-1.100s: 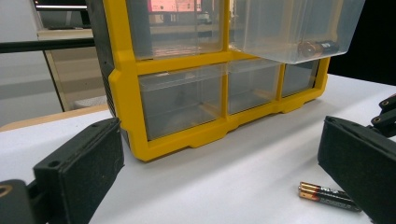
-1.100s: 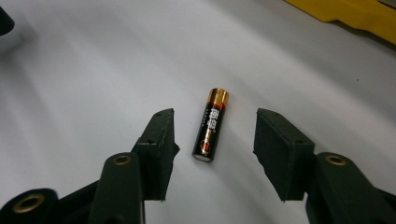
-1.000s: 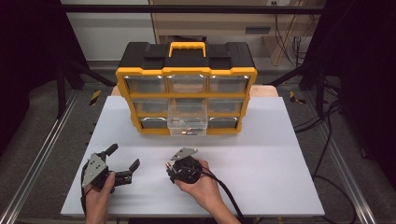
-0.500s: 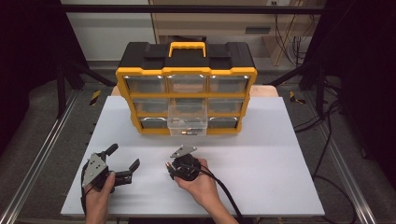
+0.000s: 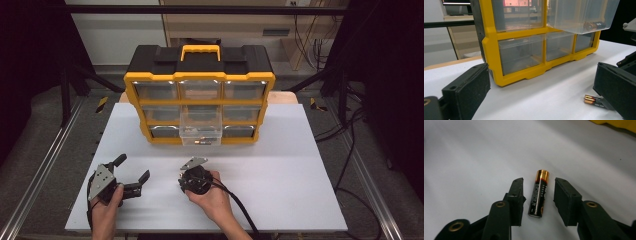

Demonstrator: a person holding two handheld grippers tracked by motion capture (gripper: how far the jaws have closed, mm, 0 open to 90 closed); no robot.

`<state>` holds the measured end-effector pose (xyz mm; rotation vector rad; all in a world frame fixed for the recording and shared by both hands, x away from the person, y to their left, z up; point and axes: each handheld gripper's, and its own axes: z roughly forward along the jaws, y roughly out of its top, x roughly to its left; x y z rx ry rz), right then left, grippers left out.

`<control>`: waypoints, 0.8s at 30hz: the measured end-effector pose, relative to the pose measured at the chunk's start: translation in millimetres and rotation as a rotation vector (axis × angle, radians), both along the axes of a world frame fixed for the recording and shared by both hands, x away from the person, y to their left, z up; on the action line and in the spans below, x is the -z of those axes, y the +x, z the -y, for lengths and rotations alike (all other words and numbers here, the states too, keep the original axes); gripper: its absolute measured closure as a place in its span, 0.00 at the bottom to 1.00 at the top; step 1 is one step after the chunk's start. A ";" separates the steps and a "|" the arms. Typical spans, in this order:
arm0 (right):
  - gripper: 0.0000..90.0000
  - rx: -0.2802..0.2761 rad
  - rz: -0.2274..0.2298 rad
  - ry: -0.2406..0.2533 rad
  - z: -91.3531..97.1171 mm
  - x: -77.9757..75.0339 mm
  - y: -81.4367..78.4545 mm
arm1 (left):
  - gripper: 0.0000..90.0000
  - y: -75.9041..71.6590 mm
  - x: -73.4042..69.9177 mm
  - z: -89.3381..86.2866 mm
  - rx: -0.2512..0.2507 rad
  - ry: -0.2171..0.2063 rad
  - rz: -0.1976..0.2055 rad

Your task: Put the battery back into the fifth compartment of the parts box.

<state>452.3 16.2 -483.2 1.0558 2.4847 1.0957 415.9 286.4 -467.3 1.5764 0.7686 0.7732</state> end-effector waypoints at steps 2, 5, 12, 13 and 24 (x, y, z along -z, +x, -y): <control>0.69 -0.001 -0.005 -0.007 -1.2 2.0 0.2 | 0.00 0.1 0.0 0.5 0.002 0.001 0.000; 0.73 0.009 -0.007 -0.015 -3.4 4.7 -0.7 | 0.00 0.5 0.5 1.0 0.003 0.003 -0.004; 0.85 0.036 0.026 -0.005 -1.7 8.2 -2.3 | 0.00 -0.7 0.7 2.7 0.006 0.009 -0.005; 0.85 0.032 0.031 -0.002 -1.2 8.5 -2.3 | 0.00 -1.0 0.5 2.9 0.007 0.011 -0.004; 0.85 0.010 0.099 0.087 18.8 -5.1 -5.3 | 0.00 -2.9 1.9 3.2 0.002 0.023 -0.011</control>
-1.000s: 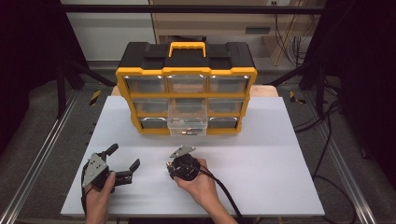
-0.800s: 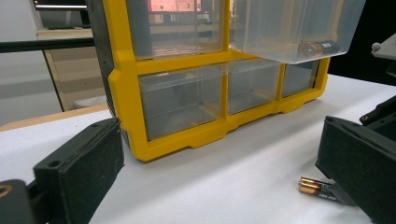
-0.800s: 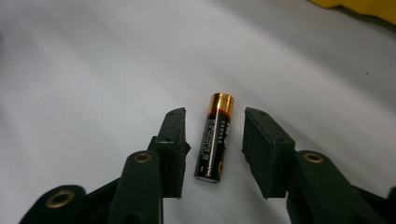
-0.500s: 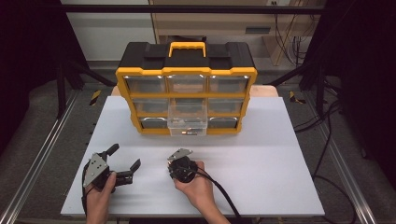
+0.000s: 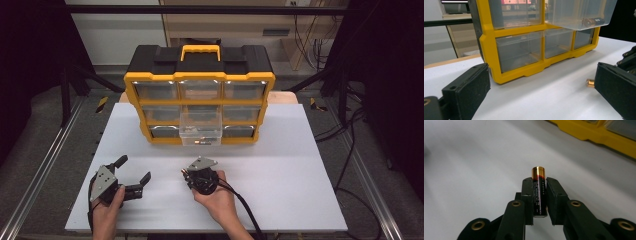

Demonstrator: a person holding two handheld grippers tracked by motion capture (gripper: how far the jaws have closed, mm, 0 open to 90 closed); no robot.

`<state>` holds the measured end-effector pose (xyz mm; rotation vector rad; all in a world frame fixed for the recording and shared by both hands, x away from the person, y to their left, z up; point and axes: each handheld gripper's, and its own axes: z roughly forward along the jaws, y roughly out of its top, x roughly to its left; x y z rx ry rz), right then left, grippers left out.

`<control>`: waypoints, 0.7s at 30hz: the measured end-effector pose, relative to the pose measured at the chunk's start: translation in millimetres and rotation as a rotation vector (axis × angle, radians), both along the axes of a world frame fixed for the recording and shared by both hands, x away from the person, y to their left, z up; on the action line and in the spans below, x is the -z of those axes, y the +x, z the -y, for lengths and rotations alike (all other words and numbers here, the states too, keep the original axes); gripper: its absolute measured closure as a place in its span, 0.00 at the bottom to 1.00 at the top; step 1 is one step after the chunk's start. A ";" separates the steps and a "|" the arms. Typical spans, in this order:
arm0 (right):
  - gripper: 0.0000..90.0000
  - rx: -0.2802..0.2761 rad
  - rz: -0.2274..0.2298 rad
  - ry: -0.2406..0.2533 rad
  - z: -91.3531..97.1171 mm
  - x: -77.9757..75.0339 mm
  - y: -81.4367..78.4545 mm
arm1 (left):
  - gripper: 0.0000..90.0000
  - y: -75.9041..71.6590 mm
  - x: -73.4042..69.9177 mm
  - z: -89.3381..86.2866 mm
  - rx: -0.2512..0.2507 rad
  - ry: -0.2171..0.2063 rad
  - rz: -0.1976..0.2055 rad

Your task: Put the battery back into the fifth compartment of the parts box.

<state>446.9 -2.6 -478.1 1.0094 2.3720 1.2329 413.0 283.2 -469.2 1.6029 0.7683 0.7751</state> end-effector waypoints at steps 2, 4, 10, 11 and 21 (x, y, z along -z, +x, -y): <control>0.85 0.003 0.014 0.016 7.1 -4.5 -1.8 | 0.00 -0.7 0.4 0.6 -0.001 0.008 -0.002; 0.85 0.005 0.028 0.026 15.6 -9.0 -3.7 | 0.00 -1.1 0.0 0.8 0.000 0.012 0.000; 0.85 0.035 0.057 0.055 48.2 -19.5 -8.2 | 0.00 -0.4 0.7 -0.2 -0.003 0.022 -0.005; 0.85 0.040 0.063 0.058 53.8 -21.2 -8.3 | 0.00 -0.3 0.6 -0.2 -0.002 0.021 -0.005; 0.85 0.107 0.067 0.110 98.9 -34.0 -7.0 | 0.00 0.1 1.1 2.5 0.007 0.019 -0.010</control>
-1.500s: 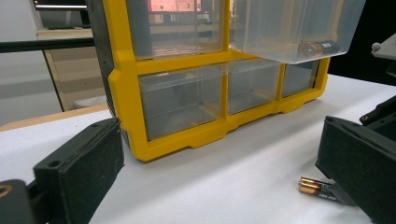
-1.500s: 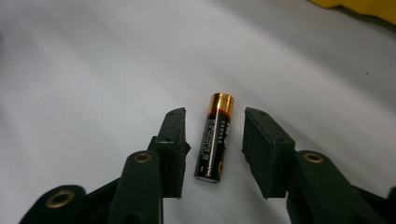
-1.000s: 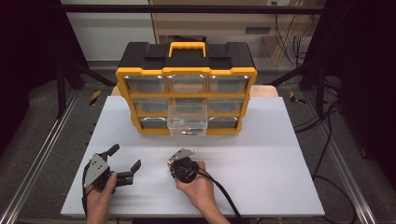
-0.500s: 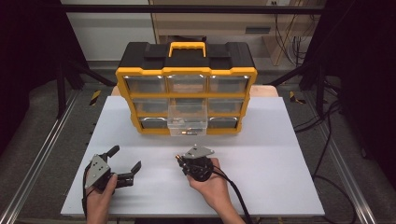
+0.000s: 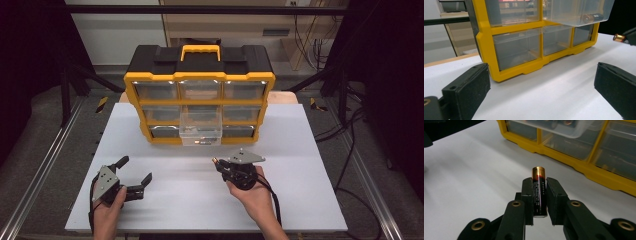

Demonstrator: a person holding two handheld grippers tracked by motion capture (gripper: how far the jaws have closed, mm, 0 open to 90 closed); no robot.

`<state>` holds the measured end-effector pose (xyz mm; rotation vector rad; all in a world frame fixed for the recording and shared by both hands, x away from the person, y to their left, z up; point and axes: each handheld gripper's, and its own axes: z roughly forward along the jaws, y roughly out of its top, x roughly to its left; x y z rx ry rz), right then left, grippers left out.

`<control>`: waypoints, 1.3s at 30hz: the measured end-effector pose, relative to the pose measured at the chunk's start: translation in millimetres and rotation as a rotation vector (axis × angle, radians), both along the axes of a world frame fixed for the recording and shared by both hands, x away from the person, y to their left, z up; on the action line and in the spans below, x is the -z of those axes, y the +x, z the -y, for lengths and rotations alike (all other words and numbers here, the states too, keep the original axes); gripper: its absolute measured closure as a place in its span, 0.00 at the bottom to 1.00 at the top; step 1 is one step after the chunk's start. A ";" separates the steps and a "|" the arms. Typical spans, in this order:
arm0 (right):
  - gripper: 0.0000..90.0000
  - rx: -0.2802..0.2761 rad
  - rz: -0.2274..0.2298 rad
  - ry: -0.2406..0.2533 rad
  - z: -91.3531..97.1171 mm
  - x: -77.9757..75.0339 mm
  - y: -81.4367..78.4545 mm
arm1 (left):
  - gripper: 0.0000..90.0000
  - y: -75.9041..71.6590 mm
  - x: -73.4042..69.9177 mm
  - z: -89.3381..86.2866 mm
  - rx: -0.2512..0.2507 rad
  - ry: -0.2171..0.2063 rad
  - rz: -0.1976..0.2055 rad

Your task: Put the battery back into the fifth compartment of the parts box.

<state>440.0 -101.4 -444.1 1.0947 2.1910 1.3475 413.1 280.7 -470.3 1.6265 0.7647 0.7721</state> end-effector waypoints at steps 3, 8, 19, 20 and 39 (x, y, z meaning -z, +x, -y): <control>0.85 0.013 0.003 0.013 9.4 -4.2 1.1 | 0.00 0.0 0.4 0.3 0.001 0.003 -0.002; 0.85 0.034 0.017 0.026 23.0 -13.1 3.1 | 0.00 -0.9 0.3 -0.6 -0.002 0.006 -0.002; 0.85 0.078 0.086 0.049 42.9 -45.3 9.7 | 0.00 -0.8 -1.4 -3.4 -0.009 -0.003 0.004; 0.85 0.079 0.097 0.051 43.9 -49.6 10.6 | 0.00 -0.9 -1.4 -3.4 -0.009 -0.002 0.004; 0.85 0.089 0.228 0.033 43.1 -130.3 32.4 | 0.00 -1.0 -1.7 -2.5 -0.005 -0.001 0.005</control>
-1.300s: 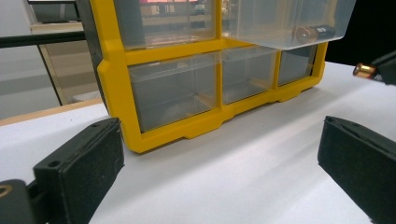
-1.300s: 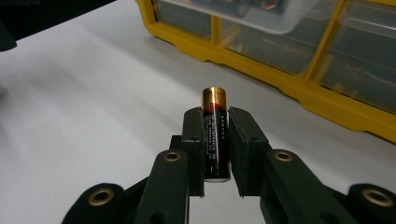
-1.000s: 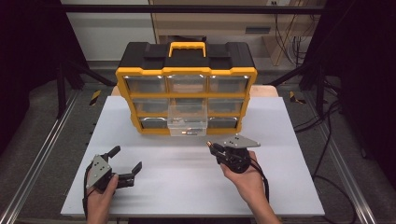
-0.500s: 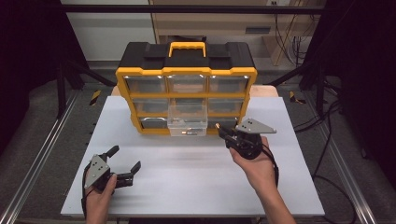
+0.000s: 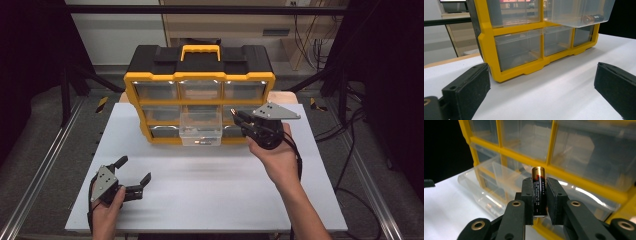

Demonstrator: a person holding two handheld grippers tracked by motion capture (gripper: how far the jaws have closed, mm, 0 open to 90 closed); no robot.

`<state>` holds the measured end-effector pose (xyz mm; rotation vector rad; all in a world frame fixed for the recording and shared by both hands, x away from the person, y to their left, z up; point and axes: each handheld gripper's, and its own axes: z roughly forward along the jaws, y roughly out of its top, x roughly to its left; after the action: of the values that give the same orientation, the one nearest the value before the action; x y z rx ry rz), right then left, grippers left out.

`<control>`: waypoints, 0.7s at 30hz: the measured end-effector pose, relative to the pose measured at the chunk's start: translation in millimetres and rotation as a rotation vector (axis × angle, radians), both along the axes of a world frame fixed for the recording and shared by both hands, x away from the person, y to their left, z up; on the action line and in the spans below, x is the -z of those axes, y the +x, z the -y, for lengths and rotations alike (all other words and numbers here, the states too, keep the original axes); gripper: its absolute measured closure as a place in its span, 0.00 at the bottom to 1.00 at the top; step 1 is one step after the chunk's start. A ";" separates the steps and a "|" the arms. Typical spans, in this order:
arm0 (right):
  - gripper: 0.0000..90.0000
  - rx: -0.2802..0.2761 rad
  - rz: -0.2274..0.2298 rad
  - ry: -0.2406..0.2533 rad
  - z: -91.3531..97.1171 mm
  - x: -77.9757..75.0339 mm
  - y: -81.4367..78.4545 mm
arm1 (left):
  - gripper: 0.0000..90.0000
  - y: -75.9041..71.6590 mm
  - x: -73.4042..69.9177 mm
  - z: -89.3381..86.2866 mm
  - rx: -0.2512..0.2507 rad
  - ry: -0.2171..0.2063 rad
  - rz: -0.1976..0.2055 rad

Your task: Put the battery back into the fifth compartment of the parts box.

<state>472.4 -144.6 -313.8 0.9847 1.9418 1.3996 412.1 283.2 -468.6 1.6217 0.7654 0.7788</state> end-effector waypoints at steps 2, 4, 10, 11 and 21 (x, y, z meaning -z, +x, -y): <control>0.85 -0.004 0.006 0.000 -2.4 -5.2 3.1 | 0.00 0.1 0.1 -0.1 -0.001 -0.001 -0.001; 0.85 -0.009 0.007 0.003 -5.3 -9.4 5.8 | 0.00 0.2 0.1 -0.3 0.000 -0.001 -0.001; 0.85 -0.035 0.010 0.010 -15.7 -17.5 12.5 | 0.00 0.4 0.2 0.2 0.002 -0.002 -0.001; 0.85 -0.041 0.009 0.009 -17.9 -18.2 13.8 | 0.00 0.4 0.1 0.2 0.003 -0.002 -0.001; 0.85 -0.084 0.000 -0.010 -39.1 -20.6 23.2 | 0.00 0.7 -0.4 -1.0 0.002 -0.007 0.001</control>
<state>495.6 -105.5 -293.2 0.9084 2.0096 1.4339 412.8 284.2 -468.2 1.6152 0.7651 0.7745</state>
